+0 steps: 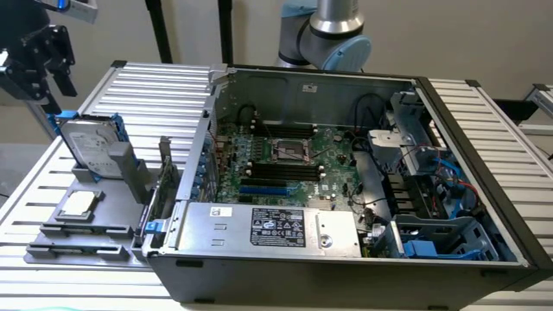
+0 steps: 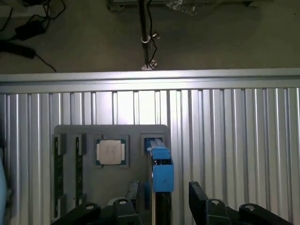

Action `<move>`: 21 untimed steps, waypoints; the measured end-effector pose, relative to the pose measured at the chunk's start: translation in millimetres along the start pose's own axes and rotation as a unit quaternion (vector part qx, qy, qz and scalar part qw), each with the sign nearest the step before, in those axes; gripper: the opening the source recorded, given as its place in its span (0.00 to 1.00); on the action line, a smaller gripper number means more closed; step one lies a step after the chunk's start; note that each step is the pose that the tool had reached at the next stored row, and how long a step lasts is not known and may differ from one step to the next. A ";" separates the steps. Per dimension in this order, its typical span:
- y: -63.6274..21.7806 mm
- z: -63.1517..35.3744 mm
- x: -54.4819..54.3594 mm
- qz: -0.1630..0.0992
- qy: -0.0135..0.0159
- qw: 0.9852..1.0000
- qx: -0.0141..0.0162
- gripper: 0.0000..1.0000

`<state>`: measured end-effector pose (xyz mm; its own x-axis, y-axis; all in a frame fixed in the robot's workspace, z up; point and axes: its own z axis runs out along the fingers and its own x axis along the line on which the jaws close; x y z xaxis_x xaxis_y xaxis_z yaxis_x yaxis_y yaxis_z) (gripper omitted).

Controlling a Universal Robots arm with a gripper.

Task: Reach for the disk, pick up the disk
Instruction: 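Pick up the disk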

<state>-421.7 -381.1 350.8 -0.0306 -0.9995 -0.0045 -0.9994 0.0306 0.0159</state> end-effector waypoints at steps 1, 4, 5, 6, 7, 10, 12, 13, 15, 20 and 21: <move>0.0 1.8 0.0 -0.001 0.000 1.000 0.001 0.54; -0.1 7.2 0.0 -0.006 0.000 1.000 0.002 0.54; -0.1 9.1 0.0 -0.008 0.000 1.000 0.003 0.54; -0.1 10.9 0.0 -0.009 0.000 1.000 0.003 0.54; -0.2 12.7 0.0 -0.011 0.000 1.000 0.003 0.54; -0.2 18.1 0.0 -0.012 0.000 1.000 0.004 0.54; -0.1 21.8 0.0 -0.012 0.000 1.000 0.005 0.54; 0.0 23.7 0.0 -0.012 0.000 1.000 0.005 0.54; 0.4 27.3 -0.1 -0.012 0.000 1.000 0.005 0.54; 2.1 36.3 -0.6 -0.011 -0.001 1.000 0.005 0.54; 2.6 38.2 -0.5 -0.011 -0.001 1.000 0.005 0.54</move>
<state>-424.9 -380.3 312.6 -0.0092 -0.9999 -0.0058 -0.9999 0.0091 0.0062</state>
